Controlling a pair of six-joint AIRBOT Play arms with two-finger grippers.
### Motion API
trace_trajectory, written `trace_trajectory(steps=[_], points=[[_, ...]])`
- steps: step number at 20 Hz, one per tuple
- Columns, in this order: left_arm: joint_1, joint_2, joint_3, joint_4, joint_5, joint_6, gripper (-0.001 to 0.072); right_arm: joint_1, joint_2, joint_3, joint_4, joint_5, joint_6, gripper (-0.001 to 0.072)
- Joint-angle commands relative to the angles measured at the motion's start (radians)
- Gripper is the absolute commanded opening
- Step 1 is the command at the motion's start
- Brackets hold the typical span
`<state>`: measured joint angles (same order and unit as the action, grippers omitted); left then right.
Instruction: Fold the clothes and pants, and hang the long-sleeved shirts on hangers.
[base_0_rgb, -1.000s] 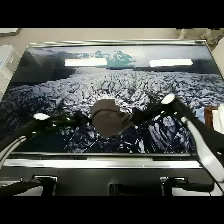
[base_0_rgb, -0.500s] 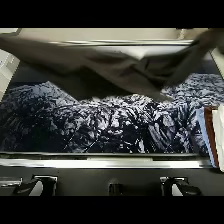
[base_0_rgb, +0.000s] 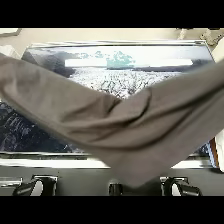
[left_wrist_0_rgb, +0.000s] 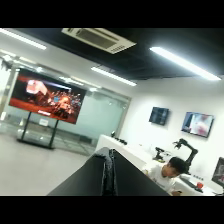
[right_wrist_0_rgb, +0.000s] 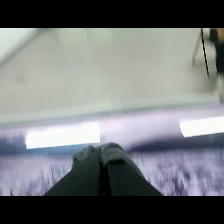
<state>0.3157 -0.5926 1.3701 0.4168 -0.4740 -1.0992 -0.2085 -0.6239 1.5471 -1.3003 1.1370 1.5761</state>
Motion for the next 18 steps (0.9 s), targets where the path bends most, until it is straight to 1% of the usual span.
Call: trace_trajectory(steps=[1,2,3,4,5,6,7,8,9,12,14,17,18], points=[[0.003,-0.080,-0.025,0.033,0.018,0.000,0.0026,-0.001,-0.069,-0.117,-0.097,0.381,0.048,0.0035],[0.001,-0.119,-0.039,0.033,0.001,0.000,0.0026,-0.001,-0.092,-0.203,-0.095,0.386,0.048,0.0035],[-0.003,-0.162,-0.060,0.033,-0.023,0.000,0.0026,-0.001,-0.113,-0.311,-0.094,0.333,0.048,0.0035],[-0.013,-0.203,-0.084,0.033,-0.050,0.000,0.0027,-0.001,-0.134,-0.417,-0.094,0.240,0.048,0.0035],[-0.025,-0.246,-0.112,0.033,-0.071,0.000,0.0027,-0.001,-0.162,-0.526,-0.091,0.113,0.071,0.0035],[-0.043,-0.292,-0.148,0.033,-0.080,0.000,0.0026,-0.001,-0.196,-0.618,-0.075,-0.011,0.116,0.0035],[-0.065,-0.340,-0.183,0.033,-0.077,0.000,0.0027,-0.001,-0.233,-0.685,-0.052,-0.104,0.159,0.0035],[-0.084,-0.388,-0.209,0.033,-0.076,0.000,0.0027,-0.001,-0.274,-0.734,-0.024,-0.167,0.204,0.0035],[-0.101,-0.439,-0.227,0.033,-0.077,0.000,0.0027,-0.001,-0.320,-0.767,0.008,-0.199,0.244,0.0035],[-0.158,-0.594,-0.261,0.033,-0.097,0.000,0.0027,0.001,-0.443,-0.780,0.095,-0.161,0.243,0.0035],[-0.189,-0.686,-0.264,0.033,-0.175,0.000,0.0027,0.001,-0.472,-0.780,0.115,-0.121,0.201,0.0035],[-0.211,-0.769,-0.264,0.033,-0.304,0.000,0.0036,0.001,-0.471,-0.780,0.110,-0.087,0.124,0.0035],[-0.211,-0.780,-0.263,0.034,-0.344,0.019,0.0222,0.001,-0.471,-0.779,0.111,-0.075,0.107,0.0035]])
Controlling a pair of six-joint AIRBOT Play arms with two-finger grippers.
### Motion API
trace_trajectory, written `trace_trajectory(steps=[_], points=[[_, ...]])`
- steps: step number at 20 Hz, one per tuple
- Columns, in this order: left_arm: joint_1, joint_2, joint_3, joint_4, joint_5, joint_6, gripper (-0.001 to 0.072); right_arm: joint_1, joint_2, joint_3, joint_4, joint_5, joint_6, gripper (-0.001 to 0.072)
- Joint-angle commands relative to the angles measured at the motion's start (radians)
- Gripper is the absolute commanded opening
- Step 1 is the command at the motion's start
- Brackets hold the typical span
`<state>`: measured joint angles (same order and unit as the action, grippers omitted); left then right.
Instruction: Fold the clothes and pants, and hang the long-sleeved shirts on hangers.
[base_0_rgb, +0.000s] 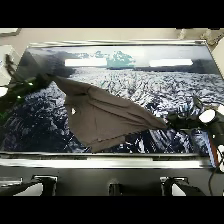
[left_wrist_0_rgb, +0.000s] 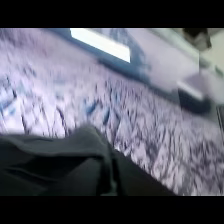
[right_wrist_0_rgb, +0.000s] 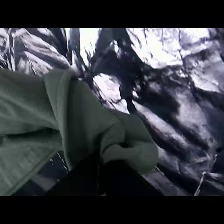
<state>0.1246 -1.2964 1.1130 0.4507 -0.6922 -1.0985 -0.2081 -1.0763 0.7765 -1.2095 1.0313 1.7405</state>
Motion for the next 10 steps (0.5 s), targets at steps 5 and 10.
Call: trace_trajectory(steps=[5,10], points=[[0.124,-0.051,0.092,0.429,-0.563,-0.173,0.0716,0.001,-0.019,-0.009,0.020,0.105,-0.124,0.0035],[0.195,0.094,-0.148,0.574,-0.826,-0.211,0.0716,0.001,-0.019,-0.009,0.023,0.130,-0.130,0.0036]])
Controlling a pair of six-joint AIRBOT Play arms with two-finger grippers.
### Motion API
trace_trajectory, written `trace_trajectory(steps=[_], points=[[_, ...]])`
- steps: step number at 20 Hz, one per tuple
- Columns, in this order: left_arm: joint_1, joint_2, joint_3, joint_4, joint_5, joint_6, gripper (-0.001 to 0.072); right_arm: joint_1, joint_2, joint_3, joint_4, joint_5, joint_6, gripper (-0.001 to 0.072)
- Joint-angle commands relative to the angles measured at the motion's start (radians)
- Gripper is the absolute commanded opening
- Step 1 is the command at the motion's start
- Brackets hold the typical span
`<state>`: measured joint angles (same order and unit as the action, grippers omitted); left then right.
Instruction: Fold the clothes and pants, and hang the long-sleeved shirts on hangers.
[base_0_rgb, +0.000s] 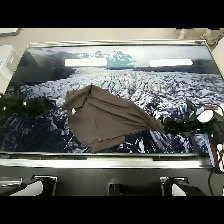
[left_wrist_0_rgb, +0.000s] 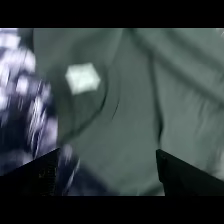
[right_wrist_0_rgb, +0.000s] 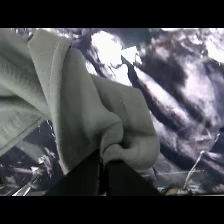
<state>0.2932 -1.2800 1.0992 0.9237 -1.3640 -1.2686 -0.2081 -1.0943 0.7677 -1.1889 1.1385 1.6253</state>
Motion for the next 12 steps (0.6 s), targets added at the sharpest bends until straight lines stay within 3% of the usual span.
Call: trace_trajectory(steps=[1,5,7,12], points=[[0.000,0.125,-0.243,0.071,-0.098,-0.040,0.0716,0.001,-0.001,0.000,0.003,0.024,-0.014,0.0036],[-0.181,0.222,-0.616,-0.186,0.151,-0.023,0.0710,0.001,-0.001,0.000,0.003,0.042,-0.014,0.0036],[-0.295,0.210,-0.700,-0.330,0.254,0.021,0.0540,0.001,-0.001,0.000,0.003,0.041,-0.014,0.0036],[-0.549,0.158,-0.719,-0.476,0.461,0.023,0.0537,0.001,-0.001,0.000,0.003,0.053,-0.014,0.0036]])
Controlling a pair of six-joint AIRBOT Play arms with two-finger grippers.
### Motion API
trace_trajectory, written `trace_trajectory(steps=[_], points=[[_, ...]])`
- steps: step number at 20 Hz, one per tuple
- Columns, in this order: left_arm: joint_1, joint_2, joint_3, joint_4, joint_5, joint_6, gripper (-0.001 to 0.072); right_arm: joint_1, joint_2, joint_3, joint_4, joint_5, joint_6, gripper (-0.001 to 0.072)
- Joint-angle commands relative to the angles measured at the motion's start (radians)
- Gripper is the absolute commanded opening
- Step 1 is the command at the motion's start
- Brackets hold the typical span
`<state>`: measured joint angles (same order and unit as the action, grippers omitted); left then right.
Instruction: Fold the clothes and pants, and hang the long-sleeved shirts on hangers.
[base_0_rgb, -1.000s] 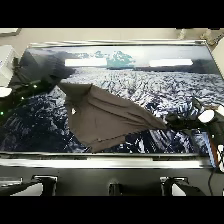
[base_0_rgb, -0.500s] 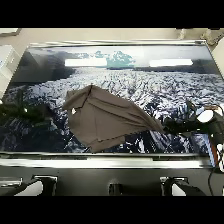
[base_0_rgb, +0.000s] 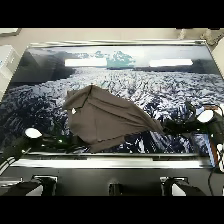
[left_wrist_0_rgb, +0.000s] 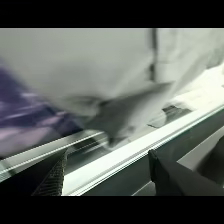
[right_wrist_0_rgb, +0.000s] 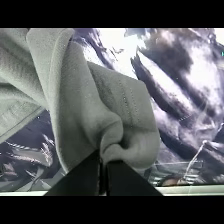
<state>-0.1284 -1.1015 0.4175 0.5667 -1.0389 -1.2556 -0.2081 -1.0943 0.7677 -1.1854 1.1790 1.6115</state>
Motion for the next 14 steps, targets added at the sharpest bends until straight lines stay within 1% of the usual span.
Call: trace_trajectory(steps=[1,3,5,6,7,8,9,10,11,12,14], points=[[-0.159,-0.035,-0.037,-0.135,0.158,0.010,0.0537,0.001,-0.001,0.000,0.000,0.021,-0.001,0.0036],[-0.207,-0.070,-0.037,-0.163,0.190,0.010,0.0535,0.001,-0.001,0.000,0.000,0.029,-0.001,0.0036],[-0.239,-0.096,-0.037,-0.215,0.236,0.010,0.0514,0.001,-0.001,0.000,0.000,0.036,-0.001,0.0036],[-0.249,-0.100,-0.037,-0.246,0.269,0.006,0.0447,0.001,-0.001,0.000,0.000,0.042,-0.001,0.0036],[-0.256,-0.099,-0.035,-0.273,0.299,0.007,0.0308,0.001,-0.001,0.000,0.000,0.051,-0.001,0.0036],[-0.257,-0.099,-0.030,-0.291,0.316,0.007,0.0225,0.001,-0.001,0.000,0.000,0.055,-0.001,0.0036],[-0.256,-0.098,-0.020,-0.294,0.312,0.013,0.0101,0.001,-0.001,0.000,0.004,0.065,-0.001,0.0036],[-0.253,-0.092,-0.002,-0.294,0.288,0.072,0.0027,0.001,0.000,0.000,0.006,0.070,-0.003,0.0036],[-0.244,-0.075,0.027,-0.294,0.251,0.150,0.0027,0.001,0.006,0.002,0.011,0.070,-0.029,0.0036],[-0.216,-0.053,0.061,-0.294,0.208,0.194,0.0026,0.000,0.017,0.015,0.006,0.066,-0.050,0.0035],[-0.101,0.028,0.180,-0.294,0.088,0.305,0.0026,0.000,0.056,0.090,-0.015,0.019,-0.050,0.0035]])
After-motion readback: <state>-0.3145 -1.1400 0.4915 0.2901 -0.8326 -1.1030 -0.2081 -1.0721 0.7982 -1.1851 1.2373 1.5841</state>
